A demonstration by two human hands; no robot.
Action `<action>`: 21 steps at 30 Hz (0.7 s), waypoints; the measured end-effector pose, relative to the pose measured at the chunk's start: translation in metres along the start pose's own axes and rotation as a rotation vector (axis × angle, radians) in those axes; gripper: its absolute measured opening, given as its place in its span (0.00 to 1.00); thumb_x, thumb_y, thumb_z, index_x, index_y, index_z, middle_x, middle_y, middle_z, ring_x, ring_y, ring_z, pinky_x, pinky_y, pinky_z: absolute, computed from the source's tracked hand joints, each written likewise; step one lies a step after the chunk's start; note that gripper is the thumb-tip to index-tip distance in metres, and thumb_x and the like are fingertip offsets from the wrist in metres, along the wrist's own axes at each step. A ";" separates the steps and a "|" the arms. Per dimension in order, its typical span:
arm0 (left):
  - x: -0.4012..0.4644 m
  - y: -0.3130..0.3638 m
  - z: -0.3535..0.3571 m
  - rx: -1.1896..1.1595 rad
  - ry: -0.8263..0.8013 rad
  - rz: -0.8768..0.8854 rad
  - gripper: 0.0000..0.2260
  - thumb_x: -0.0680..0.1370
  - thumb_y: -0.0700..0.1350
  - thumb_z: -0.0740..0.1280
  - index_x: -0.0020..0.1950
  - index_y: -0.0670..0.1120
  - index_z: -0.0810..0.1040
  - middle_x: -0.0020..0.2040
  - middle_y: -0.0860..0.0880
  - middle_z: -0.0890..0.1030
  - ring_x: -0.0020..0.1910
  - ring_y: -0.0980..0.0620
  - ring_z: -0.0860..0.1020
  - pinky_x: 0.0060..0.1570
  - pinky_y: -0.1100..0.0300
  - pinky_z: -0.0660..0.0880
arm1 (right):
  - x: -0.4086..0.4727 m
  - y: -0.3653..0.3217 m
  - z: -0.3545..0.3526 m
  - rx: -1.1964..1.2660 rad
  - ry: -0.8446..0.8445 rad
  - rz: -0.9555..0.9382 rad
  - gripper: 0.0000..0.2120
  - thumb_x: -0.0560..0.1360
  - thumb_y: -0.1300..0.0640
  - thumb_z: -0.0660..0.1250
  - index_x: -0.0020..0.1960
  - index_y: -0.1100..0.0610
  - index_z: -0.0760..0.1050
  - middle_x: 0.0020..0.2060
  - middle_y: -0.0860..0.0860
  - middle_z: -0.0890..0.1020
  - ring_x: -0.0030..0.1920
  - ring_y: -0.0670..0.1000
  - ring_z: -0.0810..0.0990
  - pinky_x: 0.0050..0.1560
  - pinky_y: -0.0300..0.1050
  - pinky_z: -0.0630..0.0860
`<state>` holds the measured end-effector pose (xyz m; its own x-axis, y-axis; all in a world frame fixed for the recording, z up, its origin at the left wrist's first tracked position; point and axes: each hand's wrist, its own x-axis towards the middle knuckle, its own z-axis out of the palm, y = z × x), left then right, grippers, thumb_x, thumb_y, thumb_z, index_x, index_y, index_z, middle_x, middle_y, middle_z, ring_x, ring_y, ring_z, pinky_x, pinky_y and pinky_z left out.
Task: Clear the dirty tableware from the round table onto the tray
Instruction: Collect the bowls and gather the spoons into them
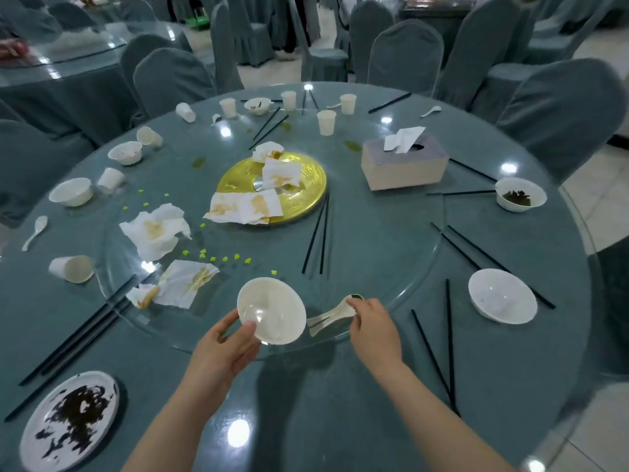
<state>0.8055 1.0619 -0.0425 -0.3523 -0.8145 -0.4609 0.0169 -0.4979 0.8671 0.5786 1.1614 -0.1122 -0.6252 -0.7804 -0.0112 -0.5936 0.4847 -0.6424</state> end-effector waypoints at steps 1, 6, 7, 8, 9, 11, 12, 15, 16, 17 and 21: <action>0.002 -0.001 0.000 -0.007 -0.002 -0.005 0.15 0.73 0.43 0.71 0.58 0.52 0.73 0.53 0.44 0.83 0.49 0.47 0.83 0.38 0.64 0.80 | -0.002 0.005 -0.006 0.049 0.041 0.028 0.16 0.77 0.61 0.60 0.62 0.51 0.75 0.51 0.46 0.75 0.49 0.48 0.74 0.47 0.41 0.73; 0.007 -0.009 0.009 0.010 -0.069 -0.033 0.29 0.67 0.48 0.72 0.68 0.46 0.71 0.56 0.43 0.82 0.51 0.47 0.83 0.41 0.63 0.80 | -0.009 0.049 -0.049 0.289 0.208 0.366 0.08 0.76 0.57 0.65 0.54 0.55 0.78 0.46 0.48 0.82 0.46 0.49 0.79 0.52 0.45 0.75; 0.009 -0.011 0.013 0.013 -0.084 -0.039 0.29 0.68 0.48 0.72 0.68 0.46 0.71 0.56 0.43 0.83 0.51 0.47 0.83 0.40 0.63 0.80 | -0.010 0.062 -0.059 0.306 0.235 0.452 0.08 0.76 0.55 0.65 0.52 0.56 0.79 0.46 0.50 0.83 0.47 0.51 0.80 0.53 0.46 0.75; 0.011 -0.013 0.016 0.015 -0.097 -0.043 0.27 0.70 0.47 0.71 0.68 0.46 0.71 0.55 0.44 0.83 0.50 0.48 0.83 0.40 0.63 0.80 | -0.010 0.074 -0.067 0.341 0.252 0.534 0.08 0.76 0.53 0.65 0.51 0.57 0.79 0.44 0.51 0.83 0.46 0.52 0.81 0.52 0.47 0.76; 0.013 -0.015 0.020 0.019 -0.110 -0.047 0.25 0.73 0.46 0.70 0.69 0.46 0.71 0.54 0.45 0.84 0.49 0.48 0.83 0.40 0.63 0.80 | -0.009 0.085 -0.075 0.421 0.268 0.620 0.10 0.77 0.52 0.65 0.49 0.58 0.79 0.42 0.52 0.83 0.41 0.53 0.81 0.47 0.47 0.76; 0.015 -0.018 0.029 0.028 -0.133 -0.056 0.21 0.76 0.44 0.67 0.69 0.45 0.70 0.51 0.46 0.85 0.47 0.50 0.84 0.42 0.62 0.79 | -0.004 0.103 -0.091 0.742 0.318 0.821 0.14 0.78 0.49 0.63 0.45 0.60 0.77 0.37 0.53 0.82 0.30 0.50 0.75 0.30 0.41 0.70; 0.016 -0.018 0.034 0.028 -0.143 -0.064 0.21 0.76 0.43 0.67 0.69 0.45 0.70 0.50 0.46 0.85 0.46 0.51 0.84 0.42 0.62 0.79 | -0.001 0.111 -0.098 0.944 0.337 0.912 0.16 0.78 0.48 0.63 0.43 0.60 0.76 0.35 0.53 0.81 0.28 0.49 0.72 0.25 0.38 0.65; 0.016 -0.018 0.044 0.020 -0.167 -0.079 0.21 0.76 0.42 0.67 0.69 0.43 0.70 0.49 0.46 0.85 0.45 0.51 0.84 0.39 0.63 0.80 | 0.008 0.132 -0.114 1.286 0.365 1.034 0.19 0.79 0.43 0.60 0.40 0.58 0.73 0.29 0.49 0.79 0.27 0.46 0.68 0.19 0.30 0.55; 0.016 -0.018 0.046 0.023 -0.181 -0.083 0.21 0.76 0.42 0.66 0.69 0.43 0.70 0.49 0.45 0.85 0.45 0.51 0.84 0.38 0.64 0.80 | 0.011 0.136 -0.117 1.304 0.364 1.046 0.18 0.79 0.44 0.59 0.40 0.57 0.73 0.29 0.48 0.79 0.26 0.45 0.68 0.19 0.30 0.54; 0.016 -0.017 0.048 0.029 -0.196 -0.086 0.21 0.76 0.42 0.66 0.69 0.43 0.70 0.50 0.45 0.85 0.46 0.50 0.84 0.38 0.64 0.80 | 0.014 0.138 -0.120 1.295 0.362 1.055 0.16 0.80 0.46 0.59 0.41 0.56 0.72 0.30 0.48 0.78 0.24 0.44 0.69 0.19 0.29 0.54; 0.016 -0.013 0.052 0.040 -0.226 -0.081 0.22 0.76 0.42 0.67 0.69 0.43 0.69 0.52 0.45 0.84 0.48 0.49 0.84 0.40 0.63 0.80 | 0.018 0.119 -0.117 1.140 0.329 1.063 0.09 0.79 0.59 0.58 0.39 0.55 0.68 0.30 0.50 0.71 0.14 0.43 0.65 0.18 0.28 0.54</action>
<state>0.7508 1.0707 -0.0516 -0.5511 -0.6832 -0.4791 -0.0555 -0.5429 0.8380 0.4376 1.2511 -0.0996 -0.6564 -0.1060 -0.7469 0.7438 0.0747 -0.6643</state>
